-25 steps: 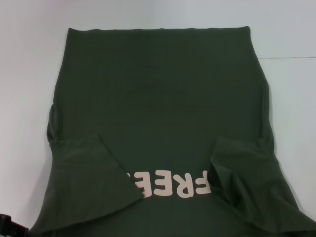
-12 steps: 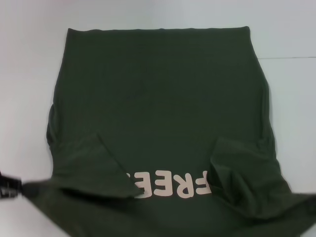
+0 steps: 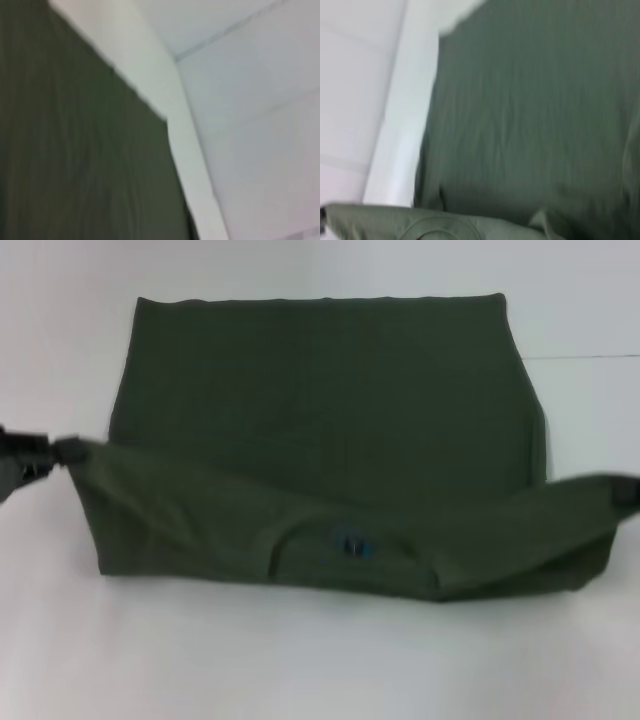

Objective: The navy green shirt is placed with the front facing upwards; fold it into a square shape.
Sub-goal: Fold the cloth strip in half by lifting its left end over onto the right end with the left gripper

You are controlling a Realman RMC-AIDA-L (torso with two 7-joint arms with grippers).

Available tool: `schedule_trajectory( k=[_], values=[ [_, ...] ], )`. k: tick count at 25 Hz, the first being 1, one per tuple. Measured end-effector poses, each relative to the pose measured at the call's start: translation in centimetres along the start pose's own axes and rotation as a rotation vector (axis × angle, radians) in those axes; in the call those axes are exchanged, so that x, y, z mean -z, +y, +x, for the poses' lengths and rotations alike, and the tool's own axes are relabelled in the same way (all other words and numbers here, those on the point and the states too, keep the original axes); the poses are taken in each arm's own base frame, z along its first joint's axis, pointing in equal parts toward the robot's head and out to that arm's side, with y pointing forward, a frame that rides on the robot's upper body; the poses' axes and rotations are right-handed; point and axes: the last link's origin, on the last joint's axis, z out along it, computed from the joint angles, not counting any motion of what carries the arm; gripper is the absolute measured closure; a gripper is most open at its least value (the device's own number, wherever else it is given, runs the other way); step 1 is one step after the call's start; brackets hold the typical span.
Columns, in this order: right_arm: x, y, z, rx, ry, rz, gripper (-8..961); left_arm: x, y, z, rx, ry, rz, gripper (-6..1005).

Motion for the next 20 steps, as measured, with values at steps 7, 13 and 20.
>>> schedule_trajectory(
  k=[7, 13, 20],
  values=[
    [-1.6, -0.5, -2.2, -0.017, -0.224, -0.051, 907, -2.9, -0.6, 1.2, -0.021, 0.162, -0.010, 969],
    [-4.2, -0.8, -2.8, 0.006, -0.353, -0.046, 906, -6.9, -2.0, 0.8, -0.066, 0.308, 0.065, 969],
    [-5.8, -1.6, -3.6, 0.035, -0.455, 0.035, 906, -9.1, -2.2, 1.4, -0.101, 0.400, 0.092, 970]
  ],
)
